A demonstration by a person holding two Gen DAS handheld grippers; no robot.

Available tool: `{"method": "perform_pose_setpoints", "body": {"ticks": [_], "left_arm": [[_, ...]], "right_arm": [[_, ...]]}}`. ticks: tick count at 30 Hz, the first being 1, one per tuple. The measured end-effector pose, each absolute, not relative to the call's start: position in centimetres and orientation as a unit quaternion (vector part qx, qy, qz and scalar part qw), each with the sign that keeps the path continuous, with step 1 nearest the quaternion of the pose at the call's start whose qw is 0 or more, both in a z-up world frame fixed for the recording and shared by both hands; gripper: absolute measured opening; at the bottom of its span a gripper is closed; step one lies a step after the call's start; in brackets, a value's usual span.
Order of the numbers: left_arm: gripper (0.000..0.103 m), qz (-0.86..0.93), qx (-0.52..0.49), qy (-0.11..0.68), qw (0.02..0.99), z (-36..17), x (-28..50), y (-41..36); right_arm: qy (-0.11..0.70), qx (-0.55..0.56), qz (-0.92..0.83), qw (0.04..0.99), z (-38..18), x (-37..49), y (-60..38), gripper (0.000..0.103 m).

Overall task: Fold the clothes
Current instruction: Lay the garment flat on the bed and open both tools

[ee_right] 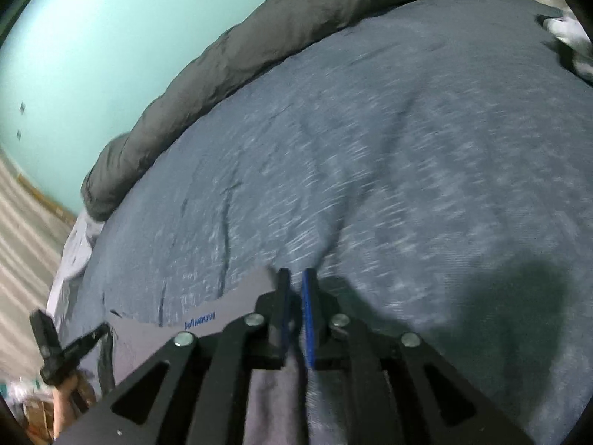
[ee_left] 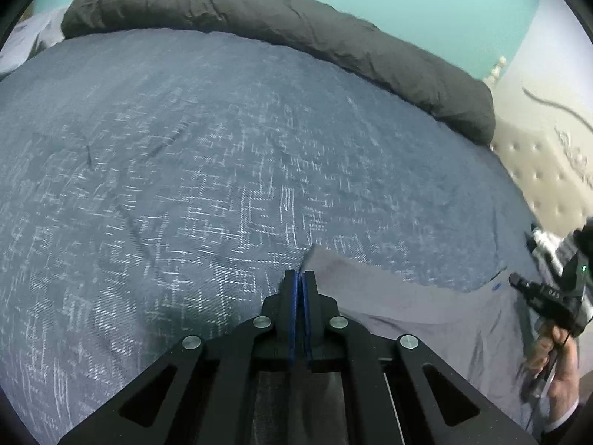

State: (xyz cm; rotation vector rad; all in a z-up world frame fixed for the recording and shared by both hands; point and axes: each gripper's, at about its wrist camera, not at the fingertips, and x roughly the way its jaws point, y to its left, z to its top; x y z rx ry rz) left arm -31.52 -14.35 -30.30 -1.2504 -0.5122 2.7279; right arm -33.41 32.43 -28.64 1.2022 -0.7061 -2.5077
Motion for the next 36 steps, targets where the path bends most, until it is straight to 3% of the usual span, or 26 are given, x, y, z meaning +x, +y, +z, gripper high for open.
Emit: {"method": "perform_pose_setpoints", "body": {"ticks": [1,3,10,20,26,36], "left_arm": [[0.003,0.896,-0.408,-0.171,0.046,-30.0,-31.2,-14.5],[0.003,0.895,-0.406,-0.181,0.043,-29.3,-30.1,-14.9],[0.003,0.882,-0.415,-0.220,0.035,-28.2,-24.2,-15.5],[0.005,0.858,-0.438,-0.267,0.025,-30.0,-16.1,-14.4],[0.024,0.864,-0.444,-0.235,0.033,-29.8,-14.8,-11.5],[0.026,0.872,-0.465,-0.152,0.026,-30.9,-15.4,-8.2]], "right_arm": [[-0.259,0.412,-0.864,0.131,-28.3,-32.9,33.2,0.029],[-0.289,0.409,-0.857,0.123,-27.9,-31.8,34.5,0.033],[-0.335,0.425,-0.833,0.120,-28.1,-26.7,36.1,0.033],[-0.299,0.453,-0.830,0.125,-28.3,-20.1,35.5,0.033],[-0.293,0.450,-0.833,0.132,-27.9,-18.4,35.3,0.033],[-0.282,0.461,-0.829,0.141,-29.1,-16.9,34.8,0.033]]}}
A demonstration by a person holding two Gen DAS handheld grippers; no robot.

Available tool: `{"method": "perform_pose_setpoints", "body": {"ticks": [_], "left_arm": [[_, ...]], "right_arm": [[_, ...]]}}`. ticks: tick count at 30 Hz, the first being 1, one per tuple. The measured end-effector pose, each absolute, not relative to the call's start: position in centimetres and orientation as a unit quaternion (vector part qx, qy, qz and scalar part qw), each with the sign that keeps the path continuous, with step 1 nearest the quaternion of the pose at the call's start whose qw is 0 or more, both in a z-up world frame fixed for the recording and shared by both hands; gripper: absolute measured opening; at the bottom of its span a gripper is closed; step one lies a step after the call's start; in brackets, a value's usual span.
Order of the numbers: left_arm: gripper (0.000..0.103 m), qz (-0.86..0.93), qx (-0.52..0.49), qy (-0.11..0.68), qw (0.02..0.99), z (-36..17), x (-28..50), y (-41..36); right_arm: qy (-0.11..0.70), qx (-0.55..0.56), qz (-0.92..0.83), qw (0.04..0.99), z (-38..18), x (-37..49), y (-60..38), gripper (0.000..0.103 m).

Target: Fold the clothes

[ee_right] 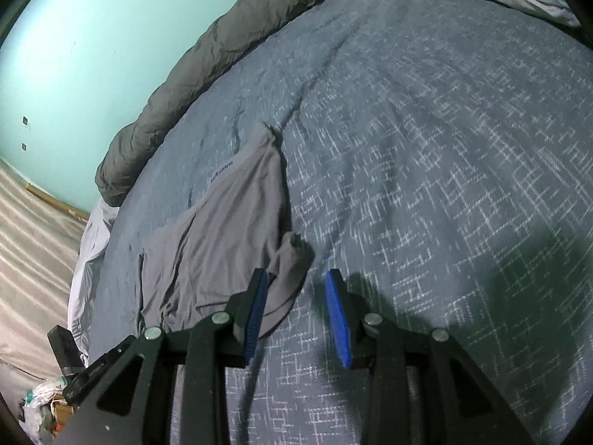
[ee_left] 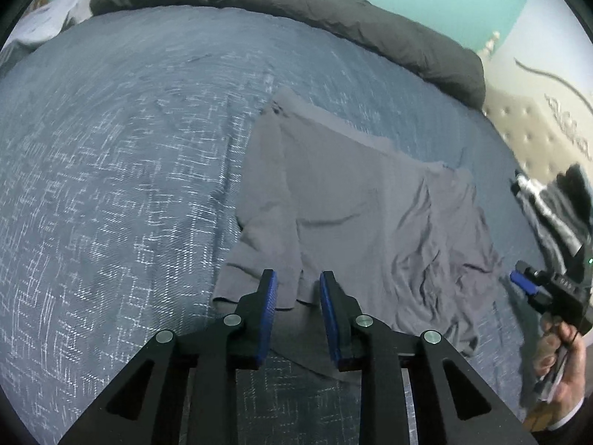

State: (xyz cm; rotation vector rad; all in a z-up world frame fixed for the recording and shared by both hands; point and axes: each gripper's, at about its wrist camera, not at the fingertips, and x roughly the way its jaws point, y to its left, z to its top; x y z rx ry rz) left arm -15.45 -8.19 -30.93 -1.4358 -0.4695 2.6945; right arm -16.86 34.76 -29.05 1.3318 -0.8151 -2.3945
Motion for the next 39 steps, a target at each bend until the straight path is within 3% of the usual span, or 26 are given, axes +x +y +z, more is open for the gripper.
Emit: {"method": "perform_pose_setpoints", "body": {"ticks": [6,8,10,39], "left_arm": [[0.023,0.869,-0.475,-0.137,0.021,-32.0,-16.0,-8.2],[0.011,0.870,-0.471,-0.141,0.021,-31.8,-16.0,-8.6],[0.006,0.873,-0.464,-0.147,0.022,-31.4,-15.8,-9.0],[0.006,0.865,-0.425,-0.266,0.030,-30.7,-13.8,-14.8]], "right_arm": [[-0.280,0.465,-0.828,0.141,-29.4,-17.2,34.3,0.033],[-0.280,0.464,-0.829,0.139,-29.4,-17.5,34.1,0.033],[-0.282,0.463,-0.829,0.137,-29.5,-17.7,33.9,0.033],[-0.288,0.458,-0.832,0.124,-29.9,-18.3,34.4,0.033]]}}
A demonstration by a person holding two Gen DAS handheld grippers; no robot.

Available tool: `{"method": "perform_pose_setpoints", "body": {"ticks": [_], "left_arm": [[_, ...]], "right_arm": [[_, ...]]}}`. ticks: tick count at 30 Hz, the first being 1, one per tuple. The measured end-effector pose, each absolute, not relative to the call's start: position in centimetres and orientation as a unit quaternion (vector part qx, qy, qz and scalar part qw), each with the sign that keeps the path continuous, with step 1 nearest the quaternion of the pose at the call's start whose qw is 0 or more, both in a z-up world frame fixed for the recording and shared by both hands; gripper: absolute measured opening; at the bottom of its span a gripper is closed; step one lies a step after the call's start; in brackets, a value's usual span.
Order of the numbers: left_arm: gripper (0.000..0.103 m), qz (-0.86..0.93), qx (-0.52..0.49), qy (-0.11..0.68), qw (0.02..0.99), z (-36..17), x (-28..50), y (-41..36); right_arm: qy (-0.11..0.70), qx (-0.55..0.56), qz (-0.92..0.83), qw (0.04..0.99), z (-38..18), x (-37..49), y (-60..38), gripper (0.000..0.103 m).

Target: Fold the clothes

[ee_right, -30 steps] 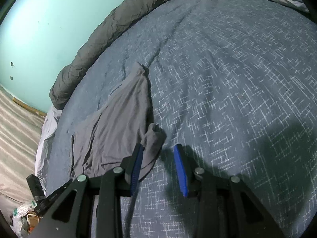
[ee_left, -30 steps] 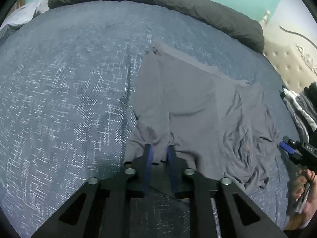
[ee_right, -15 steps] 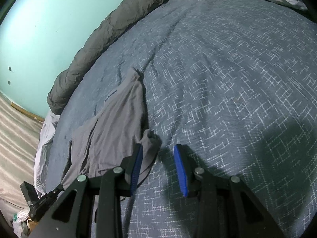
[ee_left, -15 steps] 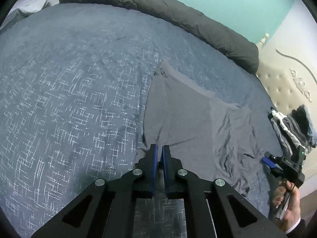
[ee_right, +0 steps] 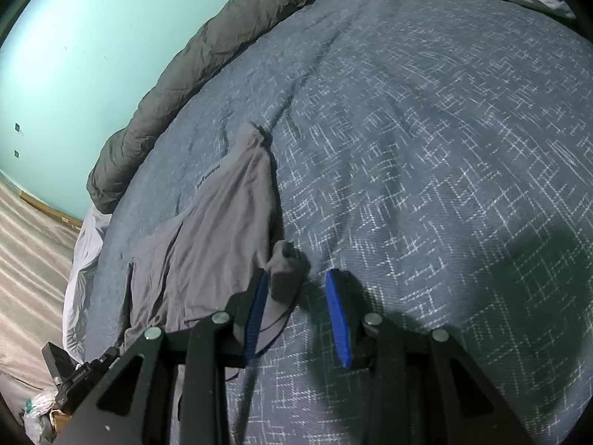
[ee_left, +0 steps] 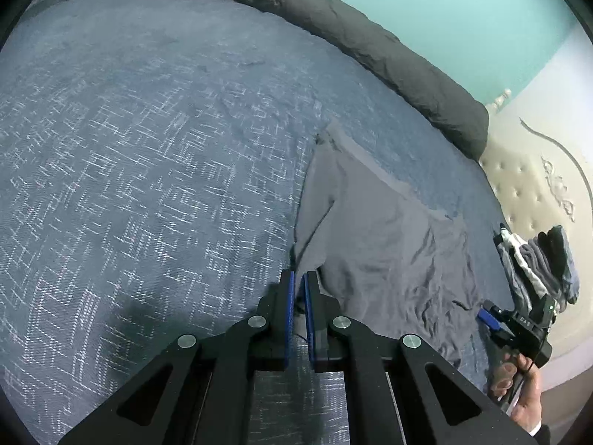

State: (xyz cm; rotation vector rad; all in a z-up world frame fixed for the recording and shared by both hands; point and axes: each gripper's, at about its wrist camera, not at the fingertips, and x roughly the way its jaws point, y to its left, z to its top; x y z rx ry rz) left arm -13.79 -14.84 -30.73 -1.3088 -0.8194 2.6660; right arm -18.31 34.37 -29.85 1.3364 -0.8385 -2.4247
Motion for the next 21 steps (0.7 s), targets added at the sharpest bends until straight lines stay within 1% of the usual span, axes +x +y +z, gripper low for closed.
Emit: {"method": "perform_pose_setpoints", "body": {"ticks": [3,5,7,13,21], "left_arm": [[0.006,0.866,-0.421,-0.267,0.028,-30.6,-13.8,-15.1],[0.003,0.869,-0.416,-0.266,0.023,-30.4,-13.7,-15.4],[0.003,0.872,-0.410,-0.266,0.016,-30.1,-13.6,-15.8],[0.003,0.870,-0.392,-0.296,-0.031,-30.2,-12.7,-19.0],[0.003,0.861,-0.398,-0.314,-0.042,-31.1,-12.3,-19.9]], "right_arm": [[-0.288,0.458,-0.832,0.125,-29.9,-18.3,34.5,0.033],[-0.288,0.458,-0.832,0.125,-30.0,-18.3,34.4,0.033],[-0.288,0.458,-0.832,0.124,-30.0,-18.4,34.5,0.033],[-0.302,0.451,-0.832,0.114,-29.9,-18.4,35.5,0.033],[-0.329,0.448,-0.823,0.118,-30.2,-18.5,36.2,0.037]]}}
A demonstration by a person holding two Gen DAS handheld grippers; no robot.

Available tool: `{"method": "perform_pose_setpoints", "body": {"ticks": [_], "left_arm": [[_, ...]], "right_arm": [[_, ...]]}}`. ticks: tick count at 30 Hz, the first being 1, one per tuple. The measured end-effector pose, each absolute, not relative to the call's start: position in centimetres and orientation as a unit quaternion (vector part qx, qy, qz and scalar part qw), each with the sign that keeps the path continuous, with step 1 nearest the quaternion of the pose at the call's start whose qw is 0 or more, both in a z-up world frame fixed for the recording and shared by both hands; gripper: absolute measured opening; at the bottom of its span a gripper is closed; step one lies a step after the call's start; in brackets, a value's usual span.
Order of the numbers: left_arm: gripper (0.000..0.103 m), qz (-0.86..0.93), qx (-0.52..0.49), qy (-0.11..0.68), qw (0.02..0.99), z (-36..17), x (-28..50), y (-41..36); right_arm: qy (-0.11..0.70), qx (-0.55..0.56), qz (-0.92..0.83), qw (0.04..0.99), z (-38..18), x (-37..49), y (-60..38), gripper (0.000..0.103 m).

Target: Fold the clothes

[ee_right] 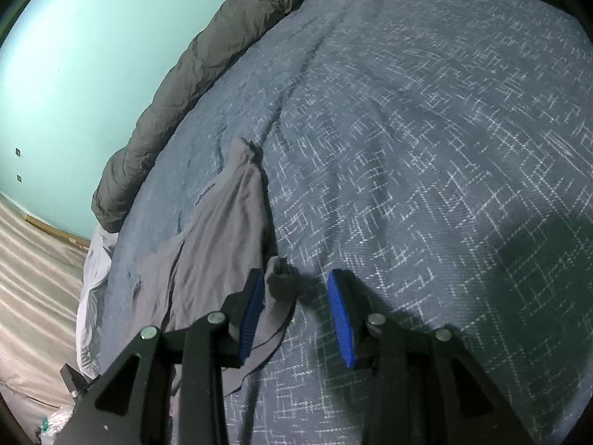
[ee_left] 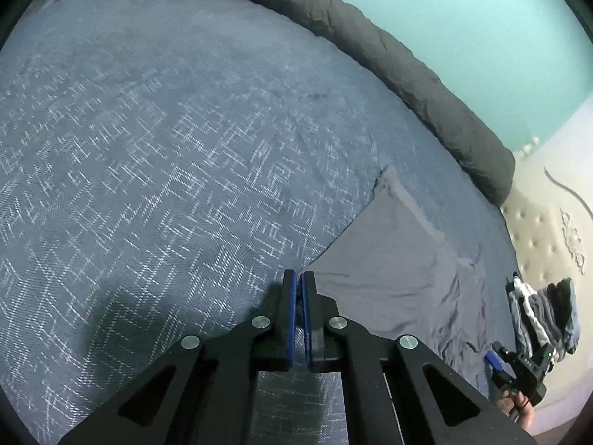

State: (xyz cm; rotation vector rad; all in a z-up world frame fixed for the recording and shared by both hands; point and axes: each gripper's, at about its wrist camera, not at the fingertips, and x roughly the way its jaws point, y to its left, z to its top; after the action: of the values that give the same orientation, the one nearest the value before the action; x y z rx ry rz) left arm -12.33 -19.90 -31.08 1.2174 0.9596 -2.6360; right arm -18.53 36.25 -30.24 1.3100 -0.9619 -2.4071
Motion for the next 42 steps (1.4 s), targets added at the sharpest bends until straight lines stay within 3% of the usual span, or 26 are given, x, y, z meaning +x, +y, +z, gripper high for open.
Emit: {"method": "perform_pose_setpoints", "body": {"ticks": [6,8,11,26,42], "left_arm": [[0.004,-0.856,0.401,0.322,0.053,-31.6,-11.9,-20.5],[0.004,-0.855,0.401,0.323,0.061,-31.6,-11.7,-20.7],[0.004,-0.854,0.400,0.324,0.073,-31.7,-11.3,-21.1],[0.004,-0.872,0.431,0.228,0.029,-31.3,-13.5,-15.9],[0.004,-0.864,0.451,0.221,0.028,-32.2,-14.2,-15.1]], "right_arm": [[-0.299,0.450,-0.831,0.132,-30.1,-19.4,33.9,0.036],[-0.286,0.452,-0.833,0.139,-30.4,-19.5,33.5,0.015],[-0.264,0.452,-0.840,0.141,-30.4,-19.2,33.1,0.004],[-0.321,0.426,-0.839,0.108,-29.8,-17.3,37.8,0.003],[-0.360,0.414,-0.829,0.105,-30.4,-17.0,39.7,0.006]]}}
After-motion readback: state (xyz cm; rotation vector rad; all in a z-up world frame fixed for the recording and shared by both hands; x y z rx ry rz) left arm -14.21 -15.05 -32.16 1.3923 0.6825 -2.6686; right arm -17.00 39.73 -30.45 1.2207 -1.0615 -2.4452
